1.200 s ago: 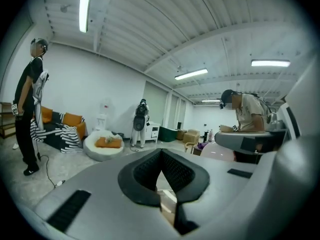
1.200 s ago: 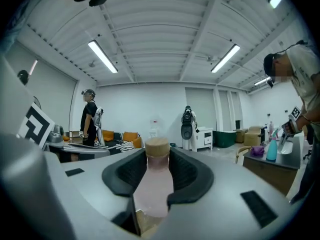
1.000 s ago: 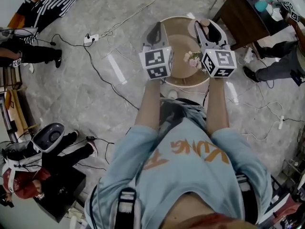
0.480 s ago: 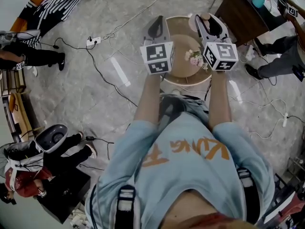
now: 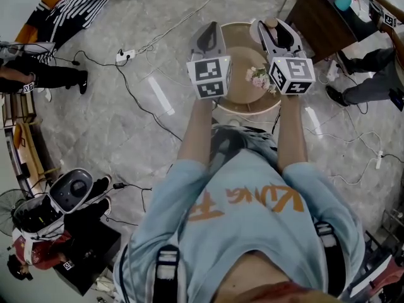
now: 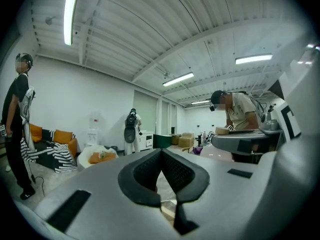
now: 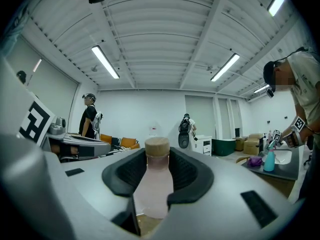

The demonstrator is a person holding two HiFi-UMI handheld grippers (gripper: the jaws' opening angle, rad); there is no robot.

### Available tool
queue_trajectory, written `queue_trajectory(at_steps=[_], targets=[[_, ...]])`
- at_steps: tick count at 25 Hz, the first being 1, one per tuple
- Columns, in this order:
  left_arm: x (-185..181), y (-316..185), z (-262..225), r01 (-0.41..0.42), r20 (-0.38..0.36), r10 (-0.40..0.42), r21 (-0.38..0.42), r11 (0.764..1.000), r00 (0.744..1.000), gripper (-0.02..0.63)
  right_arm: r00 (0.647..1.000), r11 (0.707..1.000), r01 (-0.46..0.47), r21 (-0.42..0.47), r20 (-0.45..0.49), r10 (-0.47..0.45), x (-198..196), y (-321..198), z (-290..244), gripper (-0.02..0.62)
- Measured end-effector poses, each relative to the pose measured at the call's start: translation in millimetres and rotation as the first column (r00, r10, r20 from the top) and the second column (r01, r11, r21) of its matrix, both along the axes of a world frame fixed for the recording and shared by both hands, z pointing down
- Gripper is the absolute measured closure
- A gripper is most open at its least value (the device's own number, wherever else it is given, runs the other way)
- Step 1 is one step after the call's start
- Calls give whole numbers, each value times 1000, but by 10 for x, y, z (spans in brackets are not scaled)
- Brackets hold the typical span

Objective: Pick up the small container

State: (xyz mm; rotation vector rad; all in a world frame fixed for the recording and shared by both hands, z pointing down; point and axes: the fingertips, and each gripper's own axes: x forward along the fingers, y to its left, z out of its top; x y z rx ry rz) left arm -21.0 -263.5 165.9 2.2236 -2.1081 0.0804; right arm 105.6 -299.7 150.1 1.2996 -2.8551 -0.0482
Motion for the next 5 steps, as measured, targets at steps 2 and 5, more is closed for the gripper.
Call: queue_trajectory(at_steps=[2,5], targets=[[17,6,25,-3,2,3,-5,1000,1000,583,1000,1000,0,-3,-2,0,10,9,22,442],[20,31,63,-5,4,5,-10,1000,1000,582,1000,1000,-1,-7,-5,1,16,34,61,442]])
